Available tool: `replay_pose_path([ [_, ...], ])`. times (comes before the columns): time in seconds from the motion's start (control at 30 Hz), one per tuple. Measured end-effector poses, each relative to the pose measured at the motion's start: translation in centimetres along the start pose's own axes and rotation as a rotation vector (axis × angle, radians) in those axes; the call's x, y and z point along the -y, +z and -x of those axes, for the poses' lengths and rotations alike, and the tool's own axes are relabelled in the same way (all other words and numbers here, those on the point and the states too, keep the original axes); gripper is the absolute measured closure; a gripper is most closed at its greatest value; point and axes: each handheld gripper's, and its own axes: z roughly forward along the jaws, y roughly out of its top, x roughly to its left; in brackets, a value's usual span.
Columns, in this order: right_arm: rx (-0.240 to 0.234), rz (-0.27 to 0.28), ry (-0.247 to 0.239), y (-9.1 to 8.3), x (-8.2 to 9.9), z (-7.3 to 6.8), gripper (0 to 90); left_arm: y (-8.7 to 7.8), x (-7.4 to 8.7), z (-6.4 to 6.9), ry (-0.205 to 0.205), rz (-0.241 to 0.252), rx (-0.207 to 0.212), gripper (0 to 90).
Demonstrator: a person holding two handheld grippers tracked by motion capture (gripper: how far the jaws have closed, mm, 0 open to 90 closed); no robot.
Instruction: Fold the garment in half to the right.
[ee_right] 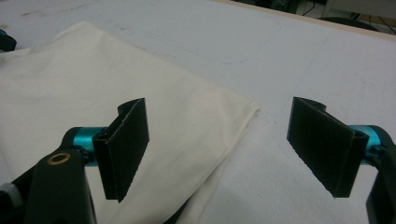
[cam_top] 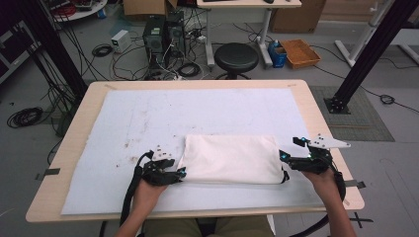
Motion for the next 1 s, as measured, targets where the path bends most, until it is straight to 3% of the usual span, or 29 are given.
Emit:
replay_pose_path([
  [0.1,-0.003,-0.003,-0.004,0.3,-0.2,-0.1,20.6,-0.4,0.3,0.3,0.011,0.002,-0.015,61.6],
  [0.23,-0.01,0.002,-0.005,0.8,-0.5,-0.2,20.6,-0.4,0.6,0.5,0.013,0.025,-0.006,65.6],
  [0.37,-0.018,0.002,-0.01,1.4,-0.6,-0.2,20.6,-0.2,0.7,0.5,-0.029,0.043,0.025,55.8],
  [0.47,-0.025,-0.003,-0.015,1.8,-0.7,-0.4,20.6,-0.1,0.7,0.8,-0.002,0.043,0.014,50.7],
  [0.6,-0.038,0.005,-0.002,1.8,-1.0,-0.7,20.6,0.0,0.7,1.2,0.022,0.034,-0.016,54.9],
  [0.67,-0.041,0.011,-0.005,1.8,-1.1,-0.9,20.6,-0.1,0.7,1.1,0.011,0.035,-0.011,64.1],
  [0.77,-0.045,0.009,-0.005,1.9,-1.3,-1.1,20.6,-0.2,0.7,1.1,-0.013,0.027,0.025,86.1],
  [0.83,-0.048,0.007,-0.006,2.0,-1.3,-1.3,20.6,-0.2,0.6,1.1,-0.012,0.018,0.018,86.3],
  [0.93,-0.055,0.01,-0.006,2.1,-1.4,-1.4,20.6,-0.2,0.5,0.6,-0.093,0.017,0.061,87.0],
  [1.0,-0.06,0.011,-0.003,2.2,-1.5,-1.5,20.6,-0.5,0.5,0.3,-0.132,0.06,0.106,87.2],
])
